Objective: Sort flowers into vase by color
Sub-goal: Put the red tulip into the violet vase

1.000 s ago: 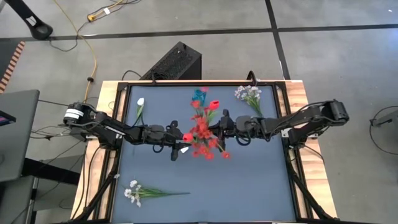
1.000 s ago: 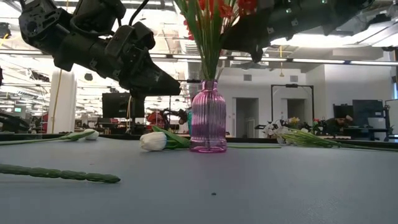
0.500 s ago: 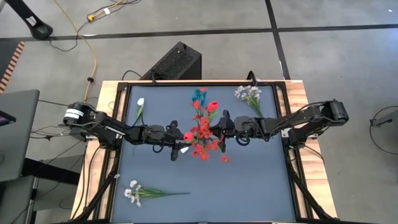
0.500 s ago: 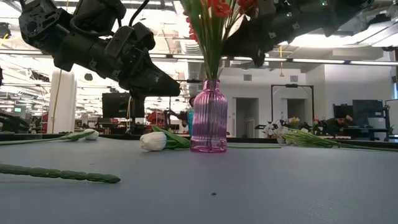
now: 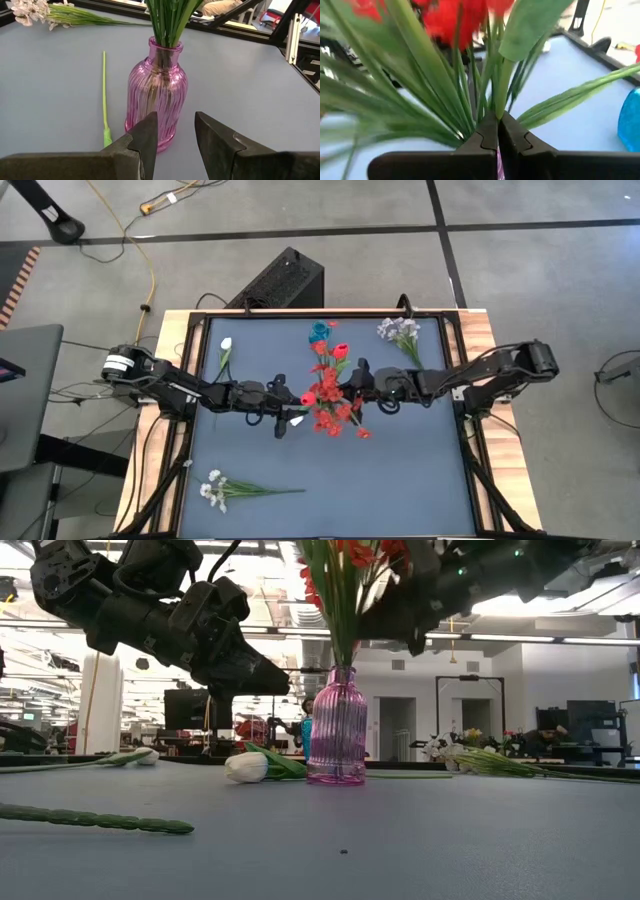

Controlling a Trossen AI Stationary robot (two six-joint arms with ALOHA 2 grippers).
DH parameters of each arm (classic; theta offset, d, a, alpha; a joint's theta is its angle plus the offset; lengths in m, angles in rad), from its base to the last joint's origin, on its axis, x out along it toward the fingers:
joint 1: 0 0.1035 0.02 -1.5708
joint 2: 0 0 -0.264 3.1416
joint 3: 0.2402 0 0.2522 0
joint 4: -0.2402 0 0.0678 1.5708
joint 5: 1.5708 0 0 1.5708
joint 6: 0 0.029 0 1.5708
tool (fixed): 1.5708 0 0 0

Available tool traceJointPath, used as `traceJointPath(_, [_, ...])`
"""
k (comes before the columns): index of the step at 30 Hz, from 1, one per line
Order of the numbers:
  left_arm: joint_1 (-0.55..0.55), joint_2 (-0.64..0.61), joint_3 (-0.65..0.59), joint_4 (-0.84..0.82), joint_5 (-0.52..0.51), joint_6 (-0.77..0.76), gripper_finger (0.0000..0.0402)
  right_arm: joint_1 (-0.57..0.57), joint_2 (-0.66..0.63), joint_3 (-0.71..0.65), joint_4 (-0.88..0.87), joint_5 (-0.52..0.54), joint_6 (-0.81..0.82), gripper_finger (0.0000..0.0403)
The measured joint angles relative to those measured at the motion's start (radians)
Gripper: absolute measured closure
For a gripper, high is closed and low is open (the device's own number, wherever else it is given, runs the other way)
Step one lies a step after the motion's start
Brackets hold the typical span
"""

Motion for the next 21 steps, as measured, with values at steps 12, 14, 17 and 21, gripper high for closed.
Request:
traceJointPath(12, [0.000,0.000,0.000,-0.008,0.013,-0.006,0.0283,0.009,0.080,0.000,0.012,-0.001,0.010,0.0368])
traceJointPath(14, [0.000,0.000,0.000,-0.008,0.013,-0.003,0.0283,0.009,0.079,0.000,0.012,-0.001,0.010,0.0355])
traceJointPath(17, [0.000,0.000,0.000,-0.008,0.013,-0.001,0.0283,0.008,0.073,-0.001,0.007,-0.001,0.010,0.0334])
traceJointPath(21, [0.000,0.000,0.000,-0.008,0.014,0.000,0.0283,0.008,0.046,-0.002,-0.036,-0.001,0.010,0.0306])
